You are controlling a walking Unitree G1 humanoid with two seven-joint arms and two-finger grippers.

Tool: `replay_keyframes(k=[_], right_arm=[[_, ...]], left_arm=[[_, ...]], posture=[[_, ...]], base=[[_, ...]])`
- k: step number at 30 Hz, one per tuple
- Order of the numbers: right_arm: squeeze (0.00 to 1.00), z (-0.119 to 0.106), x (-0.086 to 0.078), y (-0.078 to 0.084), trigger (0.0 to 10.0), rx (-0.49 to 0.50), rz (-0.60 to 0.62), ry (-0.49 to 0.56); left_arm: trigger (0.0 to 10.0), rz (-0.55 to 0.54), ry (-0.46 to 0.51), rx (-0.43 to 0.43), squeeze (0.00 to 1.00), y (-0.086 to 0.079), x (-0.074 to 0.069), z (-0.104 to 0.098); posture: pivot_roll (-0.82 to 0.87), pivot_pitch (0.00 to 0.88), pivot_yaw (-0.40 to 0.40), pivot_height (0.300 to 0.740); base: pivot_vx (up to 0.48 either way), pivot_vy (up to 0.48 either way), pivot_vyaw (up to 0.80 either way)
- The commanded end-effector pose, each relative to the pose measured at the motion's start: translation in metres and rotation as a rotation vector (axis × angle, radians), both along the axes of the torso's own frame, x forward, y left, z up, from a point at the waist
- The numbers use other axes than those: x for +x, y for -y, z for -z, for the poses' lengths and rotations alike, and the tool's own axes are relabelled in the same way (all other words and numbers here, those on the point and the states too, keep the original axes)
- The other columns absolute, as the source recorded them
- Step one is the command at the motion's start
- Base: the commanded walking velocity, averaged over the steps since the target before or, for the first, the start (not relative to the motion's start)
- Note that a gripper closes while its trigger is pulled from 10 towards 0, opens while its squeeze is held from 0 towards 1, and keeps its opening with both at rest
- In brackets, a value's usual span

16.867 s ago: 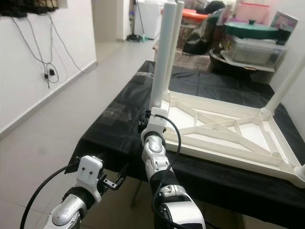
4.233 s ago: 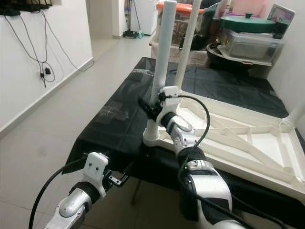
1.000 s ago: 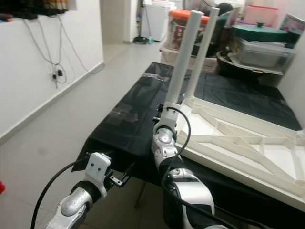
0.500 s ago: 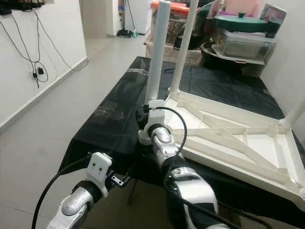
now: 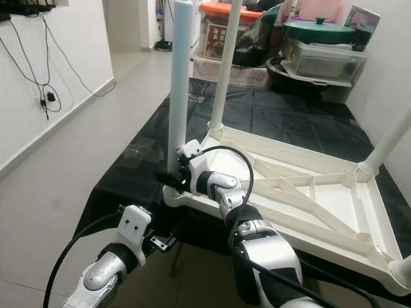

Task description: Building children table

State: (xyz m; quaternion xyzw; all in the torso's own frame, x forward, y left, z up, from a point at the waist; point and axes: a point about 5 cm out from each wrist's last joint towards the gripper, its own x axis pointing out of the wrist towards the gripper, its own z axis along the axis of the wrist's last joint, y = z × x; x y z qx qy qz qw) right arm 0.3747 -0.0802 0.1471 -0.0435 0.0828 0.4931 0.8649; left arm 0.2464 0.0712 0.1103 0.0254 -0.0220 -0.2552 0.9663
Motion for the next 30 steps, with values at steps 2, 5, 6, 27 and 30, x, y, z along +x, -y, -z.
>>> replay_keyframes(k=[2, 5, 6, 27, 30], right_arm=[[0.0, 0.008, -0.01, -0.018, 7.6, -0.015, -0.155, -0.061], [0.0, 0.008, -0.01, -0.018, 7.6, -0.015, -0.155, -0.061], [0.0, 0.009, -0.012, -0.019, 0.0, -0.014, -0.178, -0.067], [0.0, 0.027, 0.01, 0.063, 0.0, 0.104, 1.435, -0.144], [0.0, 0.028, 0.009, 0.059, 0.0, 0.116, 1.447, -0.145]], left_arm=[[10.0, 0.008, -0.021, 0.017, 0.0, 0.002, -0.001, 0.005], [10.0, 0.008, -0.021, 0.017, 0.0, 0.002, -0.001, 0.005], [10.0, 0.009, -0.022, 0.017, 0.0, 0.002, -0.002, 0.005], [10.0, 0.011, -0.023, 0.019, 0.0, 0.002, -0.001, 0.004], [10.0, 0.011, -0.023, 0.019, 0.0, 0.003, -0.001, 0.004]], posture=[[0.1, 0.0, -0.104, 0.74], [0.1, 0.0, -0.104, 0.74], [0.1, 0.0, -0.107, 0.74], [0.09, 0.0, -0.101, 0.74], [0.09, 0.0, -0.103, 0.74]], base=[[0.0, 0.0, 0.0], [0.0, 0.0, 0.0], [0.0, 0.0, 0.0], [0.0, 0.0, 0.0], [0.0, 0.0, 0.0]])
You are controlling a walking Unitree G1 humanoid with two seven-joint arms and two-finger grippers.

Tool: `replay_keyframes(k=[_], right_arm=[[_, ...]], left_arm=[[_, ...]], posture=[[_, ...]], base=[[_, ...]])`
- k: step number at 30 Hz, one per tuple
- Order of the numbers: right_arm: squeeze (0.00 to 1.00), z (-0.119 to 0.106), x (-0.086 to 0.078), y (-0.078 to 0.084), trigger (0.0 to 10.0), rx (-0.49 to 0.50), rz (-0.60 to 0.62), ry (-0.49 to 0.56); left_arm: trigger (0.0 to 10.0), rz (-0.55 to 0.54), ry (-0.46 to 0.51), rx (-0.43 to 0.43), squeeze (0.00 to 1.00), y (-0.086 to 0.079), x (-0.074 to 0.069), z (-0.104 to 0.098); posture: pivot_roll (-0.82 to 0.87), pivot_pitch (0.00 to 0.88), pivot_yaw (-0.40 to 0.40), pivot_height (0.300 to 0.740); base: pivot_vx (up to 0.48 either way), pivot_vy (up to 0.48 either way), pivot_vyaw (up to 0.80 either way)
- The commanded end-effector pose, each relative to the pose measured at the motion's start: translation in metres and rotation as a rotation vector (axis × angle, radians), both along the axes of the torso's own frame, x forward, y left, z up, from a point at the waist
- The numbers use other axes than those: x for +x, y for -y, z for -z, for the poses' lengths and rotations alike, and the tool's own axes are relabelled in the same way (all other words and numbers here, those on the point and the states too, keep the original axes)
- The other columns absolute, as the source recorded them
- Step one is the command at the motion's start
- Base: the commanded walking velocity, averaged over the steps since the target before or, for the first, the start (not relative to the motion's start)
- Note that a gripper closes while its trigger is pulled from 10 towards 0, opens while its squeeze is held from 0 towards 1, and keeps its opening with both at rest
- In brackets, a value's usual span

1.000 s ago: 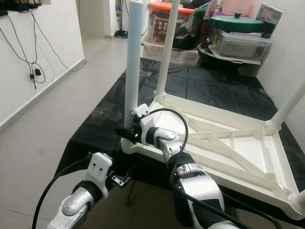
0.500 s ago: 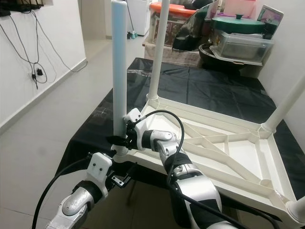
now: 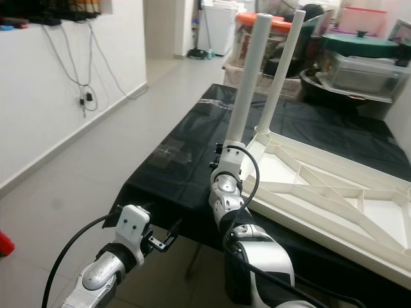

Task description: Building children table

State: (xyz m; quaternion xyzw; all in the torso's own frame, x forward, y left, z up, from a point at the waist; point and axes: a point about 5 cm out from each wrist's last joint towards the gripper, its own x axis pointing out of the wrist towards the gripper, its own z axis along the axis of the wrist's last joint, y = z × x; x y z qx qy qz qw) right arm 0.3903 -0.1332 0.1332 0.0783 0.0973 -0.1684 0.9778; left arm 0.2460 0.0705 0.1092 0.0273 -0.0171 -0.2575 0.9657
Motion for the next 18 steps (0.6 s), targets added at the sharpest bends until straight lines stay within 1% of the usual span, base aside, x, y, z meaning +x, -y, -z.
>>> replay_keyframes(k=[1, 2, 4, 5, 7, 8, 9, 11, 12, 13, 14, 15, 18], right_arm=[[0.0, 0.014, -0.006, 0.006, 0.0, 0.048, 0.06, -0.047], [0.0, 0.014, -0.006, -0.003, 5.1, 0.079, 0.019, -0.034], [0.0, 0.014, -0.006, -0.003, 5.1, 0.079, 0.019, -0.034], [0.27, 0.011, -0.005, -0.011, 10.0, 0.071, -0.023, -0.015], [0.27, 0.011, -0.005, -0.011, 10.0, 0.071, -0.023, -0.015], [1.0, 0.003, -0.002, -0.018, 10.0, 0.06, -0.089, 0.033], [0.0, -0.007, 0.002, -0.023, 10.0, 0.05, -0.162, 0.099], [0.0, -0.007, 0.002, -0.023, 10.0, 0.05, -0.162, 0.099], [0.0, -0.019, 0.006, -0.03, 10.0, 0.061, -0.282, 0.173], [0.0, -0.019, 0.006, -0.03, 10.0, 0.061, -0.282, 0.173], [0.0, -0.029, 0.008, -0.034, 10.0, 0.063, -0.391, 0.232], [0.0, -0.033, 0.009, -0.036, 10.0, 0.06, -0.529, 0.243], [0.0, -0.033, 0.009, -0.036, 10.0, 0.06, -0.529, 0.243]], left_arm=[[10.0, 0.007, -0.014, 0.012, 0.0, 0.002, -0.001, 0.003], [10.0, 0.007, -0.015, 0.012, 0.0, 0.002, -0.001, 0.003], [10.0, 0.007, -0.015, 0.012, 0.0, 0.002, -0.001, 0.003], [10.0, 0.007, -0.016, 0.012, 0.0, 0.002, -0.001, 0.004], [10.0, 0.007, -0.016, 0.012, 0.0, 0.002, -0.001, 0.004], [10.0, 0.006, -0.016, 0.011, 0.0, 0.002, -0.001, 0.004], [10.0, 0.006, -0.017, 0.011, 0.0, 0.003, -0.001, 0.004], [10.0, 0.006, -0.017, 0.011, 0.0, 0.003, -0.001, 0.004], [10.0, 0.006, -0.017, 0.011, 0.0, 0.003, -0.001, 0.004], [10.0, 0.006, -0.017, 0.011, 0.0, 0.003, -0.001, 0.004], [10.0, 0.007, -0.018, 0.012, 0.0, 0.002, -0.001, 0.004], [10.0, 0.007, -0.018, 0.012, 0.0, 0.002, -0.001, 0.004], [10.0, 0.007, -0.018, 0.012, 0.0, 0.002, -0.001, 0.004]], posture=[[0.09, 0.0, -0.103, 0.74], [0.09, 0.0, -0.104, 0.74], [0.09, 0.0, -0.104, 0.74], [0.09, 0.0, -0.103, 0.74], [0.09, 0.0, -0.103, 0.74], [0.09, 0.0, -0.106, 0.74], [0.09, 0.0, -0.106, 0.74], [0.09, 0.0, -0.106, 0.74], [0.09, 0.0, -0.106, 0.74], [0.09, 0.0, -0.106, 0.74], [0.09, 0.0, -0.103, 0.74], [0.09, 0.0, -0.103, 0.74], [0.09, 0.0, -0.103, 0.74]], base=[[0.0, 0.0, 0.0], [0.0, 0.0, 0.0], [0.0, 0.0, 0.0], [0.0, 0.0, 0.0], [0.0, 0.0, 0.0], [0.0, 0.0, 0.0], [0.0, 0.0, 0.0], [0.0, 0.0, 0.0], [0.0, 0.0, 0.0], [0.0, 0.0, 0.0], [0.0, 0.0, 0.0], [0.0, 0.0, 0.0], [0.0, 0.0, 0.0]])
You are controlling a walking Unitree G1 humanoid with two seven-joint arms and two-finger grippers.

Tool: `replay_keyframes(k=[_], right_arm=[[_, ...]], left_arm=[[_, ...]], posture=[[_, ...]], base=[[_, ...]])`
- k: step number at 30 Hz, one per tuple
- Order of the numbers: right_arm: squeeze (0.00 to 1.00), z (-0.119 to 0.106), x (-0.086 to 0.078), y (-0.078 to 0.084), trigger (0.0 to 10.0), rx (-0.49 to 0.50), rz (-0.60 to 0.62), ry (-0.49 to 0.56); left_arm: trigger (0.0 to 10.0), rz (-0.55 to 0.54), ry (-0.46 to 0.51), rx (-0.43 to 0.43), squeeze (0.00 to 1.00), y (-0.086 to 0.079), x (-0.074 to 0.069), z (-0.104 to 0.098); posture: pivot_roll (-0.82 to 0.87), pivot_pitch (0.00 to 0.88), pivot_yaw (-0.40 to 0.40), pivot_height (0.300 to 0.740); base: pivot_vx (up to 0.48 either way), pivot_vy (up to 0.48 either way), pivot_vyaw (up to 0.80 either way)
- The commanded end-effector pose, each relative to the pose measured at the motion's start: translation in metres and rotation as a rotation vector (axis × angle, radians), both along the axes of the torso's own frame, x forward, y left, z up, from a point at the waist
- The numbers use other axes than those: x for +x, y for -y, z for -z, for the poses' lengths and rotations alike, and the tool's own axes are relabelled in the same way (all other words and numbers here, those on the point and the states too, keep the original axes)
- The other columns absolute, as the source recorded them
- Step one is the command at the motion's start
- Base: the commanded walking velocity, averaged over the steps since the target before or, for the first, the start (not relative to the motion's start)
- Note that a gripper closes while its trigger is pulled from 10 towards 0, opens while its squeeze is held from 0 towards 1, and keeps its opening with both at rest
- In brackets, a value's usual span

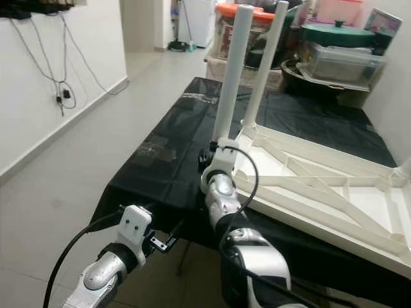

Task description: Building children table

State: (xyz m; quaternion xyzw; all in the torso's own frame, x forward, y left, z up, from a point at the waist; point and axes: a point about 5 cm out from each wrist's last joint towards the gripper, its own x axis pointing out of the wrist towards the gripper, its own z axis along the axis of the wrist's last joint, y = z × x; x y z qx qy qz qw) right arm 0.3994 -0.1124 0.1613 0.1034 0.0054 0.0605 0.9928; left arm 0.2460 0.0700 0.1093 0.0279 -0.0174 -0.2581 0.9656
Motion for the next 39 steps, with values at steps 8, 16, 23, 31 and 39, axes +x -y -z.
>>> replay_keyframes(k=[8, 16, 23, 31, 39], right_arm=[[0.0, 0.009, -0.012, -0.027, 10.0, -0.257, -0.65, -0.067], [0.0, 0.022, -0.031, -0.042, 10.0, -0.36, -1.043, -0.123], [0.0, 0.026, -0.034, -0.045, 0.0, -0.327, -1.068, -0.114], [0.0, 0.02, -0.017, -0.034, 0.0, -0.187, -0.671, -0.108], [0.0, 0.034, -0.006, 0.024, 0.0, -0.127, 0.159, -0.24]], left_arm=[[10.0, 0.008, -0.019, 0.012, 0.0, 0.002, 0.0, 0.005], [10.0, 0.007, -0.016, 0.012, 0.0, 0.003, 0.0, 0.004], [10.0, 0.004, -0.016, 0.011, 0.0, 0.003, -0.001, 0.004], [10.0, 0.006, -0.017, 0.012, 0.0, 0.003, -0.002, 0.005], [10.0, 0.009, -0.021, 0.013, 0.0, 0.002, -0.002, 0.005]], posture=[[0.1, 0.0, -0.109, 0.74], [0.1, 0.0, -0.114, 0.74], [0.1, 0.0, -0.119, 0.74], [0.1, 0.0, -0.111, 0.74], [0.09, 0.0, -0.103, 0.74]], base=[[0.0, 0.0, 0.0], [0.0, 0.0, 0.0], [0.0, 0.0, 0.0], [0.0, 0.0, 0.0], [0.0, 0.0, 0.0]])
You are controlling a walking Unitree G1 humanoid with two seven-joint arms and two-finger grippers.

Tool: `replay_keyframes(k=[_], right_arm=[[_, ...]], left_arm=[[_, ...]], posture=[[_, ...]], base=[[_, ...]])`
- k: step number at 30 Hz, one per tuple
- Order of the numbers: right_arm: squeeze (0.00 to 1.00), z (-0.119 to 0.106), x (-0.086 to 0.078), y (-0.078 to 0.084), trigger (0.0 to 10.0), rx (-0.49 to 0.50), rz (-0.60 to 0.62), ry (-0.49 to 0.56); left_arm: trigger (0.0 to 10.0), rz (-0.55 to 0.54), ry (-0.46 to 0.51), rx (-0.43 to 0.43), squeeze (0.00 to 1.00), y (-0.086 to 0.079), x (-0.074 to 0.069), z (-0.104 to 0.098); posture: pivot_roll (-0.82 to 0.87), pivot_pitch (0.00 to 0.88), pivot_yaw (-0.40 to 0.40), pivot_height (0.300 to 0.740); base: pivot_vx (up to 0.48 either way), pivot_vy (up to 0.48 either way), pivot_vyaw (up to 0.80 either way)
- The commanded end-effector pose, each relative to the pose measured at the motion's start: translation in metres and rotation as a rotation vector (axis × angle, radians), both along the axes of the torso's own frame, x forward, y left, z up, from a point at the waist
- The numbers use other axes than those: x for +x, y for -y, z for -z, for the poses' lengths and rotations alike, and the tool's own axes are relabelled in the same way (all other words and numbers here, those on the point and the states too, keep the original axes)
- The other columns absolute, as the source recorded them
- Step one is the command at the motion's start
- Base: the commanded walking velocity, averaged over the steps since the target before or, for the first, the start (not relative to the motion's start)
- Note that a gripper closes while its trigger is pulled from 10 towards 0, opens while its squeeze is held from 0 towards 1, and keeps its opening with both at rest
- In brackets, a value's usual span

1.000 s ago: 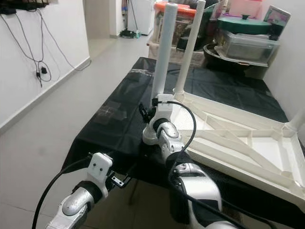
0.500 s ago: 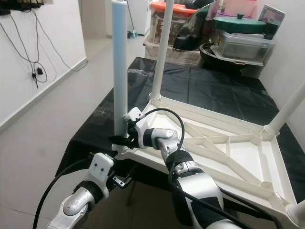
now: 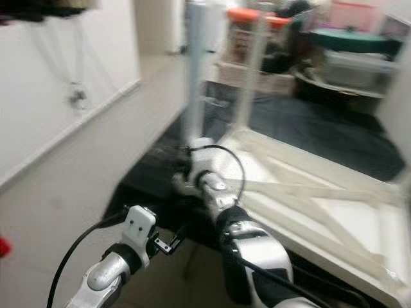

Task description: Building children table

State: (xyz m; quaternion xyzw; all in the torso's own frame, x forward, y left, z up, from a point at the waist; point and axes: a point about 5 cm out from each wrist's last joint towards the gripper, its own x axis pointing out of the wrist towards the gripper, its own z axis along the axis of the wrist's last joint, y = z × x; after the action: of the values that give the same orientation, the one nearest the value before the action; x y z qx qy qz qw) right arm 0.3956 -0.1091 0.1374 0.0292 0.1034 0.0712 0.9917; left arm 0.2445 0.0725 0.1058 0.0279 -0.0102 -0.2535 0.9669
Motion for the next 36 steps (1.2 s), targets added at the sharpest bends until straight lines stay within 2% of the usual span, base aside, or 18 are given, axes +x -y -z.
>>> replay_keyframes(k=[1, 2, 4, 7, 8, 12, 13, 14, 15, 20, 21, 26, 28, 30, 32, 33, 35, 36], right_arm=[[0.0, 0.01, -0.003, 0.027, 0.0, 0.012, 0.206, -0.041], [0.0, 0.01, -0.003, 0.027, 0.0, 0.012, 0.206, -0.041], [0.0, 0.023, -0.012, 0.037, 0.0, 0.037, 0.465, -0.083], [0.0, 0.026, -0.014, 0.034, 0.0, 0.048, 0.509, -0.089], [0.0, 0.025, -0.014, 0.025, 1.6, 0.066, 0.495, -0.083], [0.0, 0.025, -0.014, 0.025, 1.6, 0.066, 0.495, -0.083], [0.0, 0.024, -0.014, 0.02, 8.5, 0.075, 0.474, -0.076], [0.0, 0.024, -0.014, 0.02, 8.5, 0.075, 0.474, -0.076], [1.0, 0.017, -0.011, 0.01, 10.0, 0.103, 0.398, -0.028], [1.0, 0.005, -0.007, 0.0, 10.0, 0.137, 0.28, 0.057], [0.0, -0.003, -0.004, -0.001, 10.0, 0.181, 0.202, 0.097], [0.0, -0.019, 0.002, -0.001, 10.0, 0.185, -0.056, 0.17], [0.0, -0.019, 0.002, -0.001, 10.0, 0.185, -0.056, 0.17], [0.0, -0.02, 0.0, -0.006, 10.0, 0.156, -0.263, 0.149], [0.0, -0.02, 0.0, -0.006, 10.0, 0.156, -0.263, 0.149], [0.0, -0.02, -0.002, -0.011, 10.0, 0.147, -0.394, 0.128], [0.0, -0.019, -0.005, -0.016, 10.0, 0.127, -0.509, 0.109], [0.0, -0.019, -0.005, -0.016, 10.0, 0.127, -0.509, 0.109]], left_arm=[[10.0, 0.019, -0.007, 0.01, 0.0, 0.005, 0.0, 0.002], [10.0, 0.019, -0.007, 0.01, 0.0, 0.005, 0.0, 0.002], [10.0, 0.019, -0.006, 0.011, 0.0, 0.004, 0.0, 0.002], [10.0, 0.019, -0.006, 0.012, 0.0, 0.005, 0.0, 0.002], [10.0, 0.019, -0.006, 0.012, 0.0, 0.005, 0.0, 0.002], [10.0, 0.019, -0.006, 0.012, 0.0, 0.005, 0.0, 0.002], [10.0, 0.019, -0.007, 0.012, 0.0, 0.005, 0.0, 0.002], [10.0, 0.019, -0.007, 0.012, 0.0, 0.005, 0.0, 0.002], [10.0, 0.019, -0.007, 0.011, 0.0, 0.005, 0.001, 0.002], [10.0, 0.018, -0.007, 0.009, 0.0, 0.005, 0.001, 0.001], [10.0, 0.018, -0.007, 0.009, 0.0, 0.005, 0.001, 0.001], [10.0, 0.018, -0.006, 0.009, 0.0, 0.005, 0.001, 0.001], [10.0, 0.018, -0.006, 0.009, 0.0, 0.005, 0.001, 0.001], [10.0, 0.019, -0.005, 0.01, 0.0, 0.004, 0.001, 0.001], [10.0, 0.019, -0.005, 0.01, 0.0, 0.004, 0.001, 0.001], [10.0, 0.019, -0.005, 0.01, 0.0, 0.004, 0.002, 0.001], [10.0, 0.019, -0.004, 0.011, 0.0, 0.004, 0.001, 0.001], [10.0, 0.019, -0.004, 0.011, 0.0, 0.004, 0.001, 0.001]], posture=[[0.09, 0.0, -0.103, 0.74], [0.09, 0.0, -0.103, 0.74], [0.09, 0.0, -0.102, 0.74], [0.09, 0.0, -0.103, 0.74], [0.09, 0.0, -0.102, 0.74], [0.09, 0.0, -0.102, 0.74], [0.09, 0.0, -0.104, 0.74], [0.09, 0.0, -0.104, 0.74], [0.09, 0.0, -0.103, 0.74], [0.09, 0.0, -0.103, 0.74], [0.09, 0.0, -0.103, 0.74], [0.09, 0.0, -0.103, 0.74], [0.09, 0.0, -0.103, 0.74], [0.09, 0.0, -0.101, 0.74], [0.09, 0.0, -0.101, 0.74], [0.09, 0.0, -0.102, 0.74], [0.1, 0.0, -0.106, 0.74], [0.1, 0.0, -0.106, 0.74]], base=[[0.0, 0.0, 0.0], [0.0, 0.0, 0.0], [0.0, 0.0, 0.0], [0.0, 0.0, 0.0], [0.0, 0.0, 0.0], [0.0, 0.0, 0.0], [0.0, 0.0, 0.0], [0.0, 0.0, 0.0], [0.0, 0.0, 0.0], [0.0, 0.0, 0.0], [0.0, 0.0, 0.0], [0.0, 0.0, 0.0], [0.0, 0.0, 0.0], [0.0, 0.0, 0.0], [0.0, 0.0, 0.0], [0.0, 0.0, 0.0], [0.0, 0.0, 0.0], [0.0, 0.0, 0.0]])
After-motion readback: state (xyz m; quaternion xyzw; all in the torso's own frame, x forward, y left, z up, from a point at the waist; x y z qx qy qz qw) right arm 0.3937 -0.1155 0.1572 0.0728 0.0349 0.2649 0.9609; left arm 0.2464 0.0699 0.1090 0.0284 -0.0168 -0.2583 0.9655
